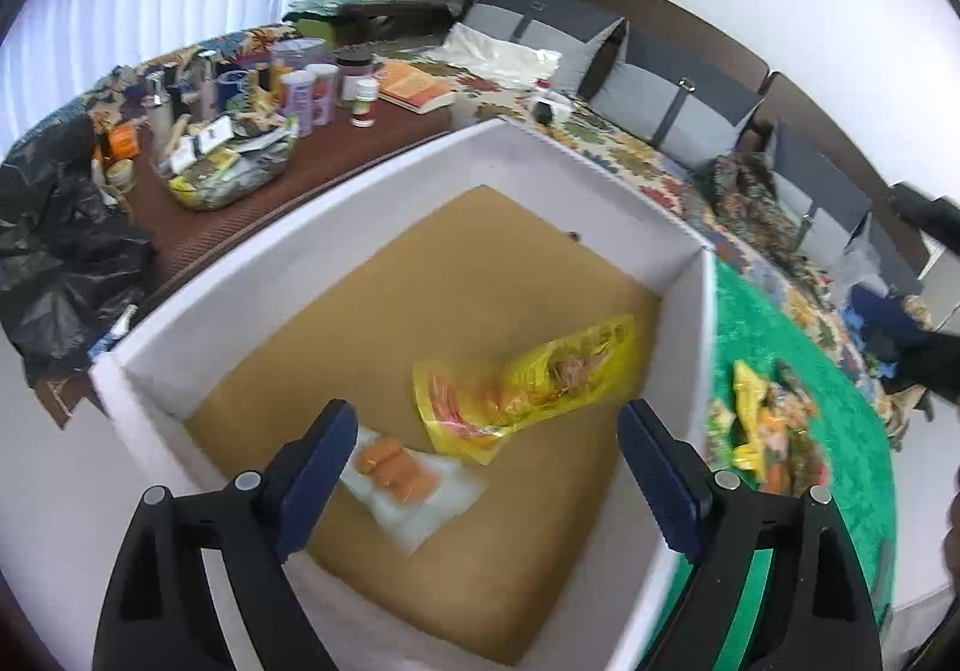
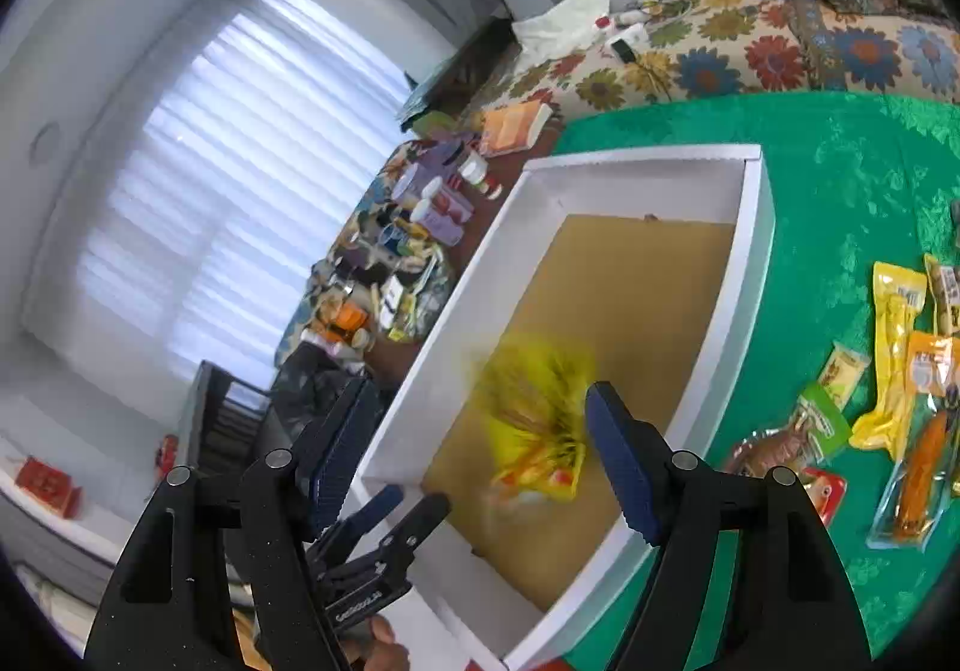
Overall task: Organize snacks
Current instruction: 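Carry both packets into the white box and open both tools, then move both tools back over the remaining snack packets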
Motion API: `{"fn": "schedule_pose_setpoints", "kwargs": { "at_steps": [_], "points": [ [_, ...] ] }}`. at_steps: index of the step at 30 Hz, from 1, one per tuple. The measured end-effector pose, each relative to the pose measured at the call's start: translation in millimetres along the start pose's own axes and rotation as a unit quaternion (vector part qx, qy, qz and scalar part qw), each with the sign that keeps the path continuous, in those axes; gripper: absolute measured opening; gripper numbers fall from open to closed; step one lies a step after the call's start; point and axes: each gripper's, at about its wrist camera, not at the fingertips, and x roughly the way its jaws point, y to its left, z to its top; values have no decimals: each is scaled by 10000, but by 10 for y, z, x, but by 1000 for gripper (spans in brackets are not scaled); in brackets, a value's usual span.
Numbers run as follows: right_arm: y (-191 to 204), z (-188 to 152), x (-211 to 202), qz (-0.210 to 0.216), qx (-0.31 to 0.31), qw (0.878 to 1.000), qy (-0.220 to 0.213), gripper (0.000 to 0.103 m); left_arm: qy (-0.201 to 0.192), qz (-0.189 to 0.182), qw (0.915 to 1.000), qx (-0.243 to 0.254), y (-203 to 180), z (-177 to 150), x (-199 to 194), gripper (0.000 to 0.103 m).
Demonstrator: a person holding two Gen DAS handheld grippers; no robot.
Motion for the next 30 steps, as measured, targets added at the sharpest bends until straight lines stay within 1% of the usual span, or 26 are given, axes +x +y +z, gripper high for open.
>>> {"fn": "schedule_pose_setpoints", "kwargs": {
  "at_steps": [3, 5, 6, 7, 8, 9, 11, 12, 13, 14, 15, 17, 18, 19, 20, 22, 24, 26, 28, 30],
  "points": [
    [15, -86, -151, 9, -218, 9997, -124, 77, 33, 7, 10000, 68, 18, -128, 17, 90],
    [-150, -96, -282, -206, -428, 9987, -180, 77, -2, -35, 9996, 282, -113, -213, 8, 90],
    [-273, -141, -308, -390, -564, 9974, -215, 77, -111, 24, 9986, 508, -238, -279, -16, 90],
    [-414, -251, -366, -674, -721, 9948, -255, 76, -232, 101, 9969, 743, -337, -313, -29, 90],
    [-581, -372, -415, -997, -857, 9909, -290, 76, -361, 147, 9941, 1014, -472, -368, -39, 90],
    [-719, -492, -466, -1270, -958, 9868, -318, 76, -464, 112, 9905, 1288, -616, -409, -32, 90],
    [-1187, -890, -630, -2128, -1153, 9694, -408, 75, -602, 116, 9824, 1766, -865, -471, 16, 90],
    [-1342, -1034, -713, -2427, -1200, 9616, -448, 75, -697, 204, 9774, 1983, -975, -498, 63, 90],
    [-1568, -1240, -850, -2832, -1269, 9491, -545, 75, -741, 299, 9742, 2111, -1048, -506, 109, 90],
    [-1803, -1443, -1011, -3211, -1289, 9362, -624, 75, -691, 455, 9709, 2246, -1125, -528, 219, 90],
    [-1996, -1594, -1150, -3481, -1251, 9267, -661, 75, -568, 538, 9705, 2280, -1166, -529, 314, 90],
    [-2379, -1839, -1455, -3940, -1064, 9105, -673, 75, -133, 585, 9737, 2198, -1213, -538, 530, 90],
    [-2502, -1888, -1542, -4069, -991, 9057, -660, 75, 26, 585, 9748, 2152, -1227, -538, 584, 90],
    [-2696, -1962, -1699, -4288, -865, 8968, -655, 75, -17, 550, 9762, 2097, -1239, -540, 557, 90],
    [-2866, -2006, -1852, -4482, -721, 8883, -691, 75, -31, 610, 9766, 2063, -1257, -548, 543, 90],
    [-3103, -1988, -2087, -4648, -422, 8809, -794, 75, 80, 659, 9779, 1982, -1270, -595, 553, 90],
    [-3357, -1960, -2264, -4801, -75, 8726, -896, 75, 96, 645, 9794, 1911, -1292, -657, 540, 90],
    [-3520, -1933, -2396, -4866, 142, 8682, -961, 75, 107, 656, 9801, 1871, -1328, -714, 519, 90],
    [-3619, -1895, -2462, -4865, 271, 8678, -978, 75, 97, 674, 9807, 1834, -1340, -746, 500, 91],
    [-3683, -1875, -2510, -4771, 372, 8725, -983, 76, 163, 677, 9804, 1844, -1368, -763, 522, 91]
  ]
}}
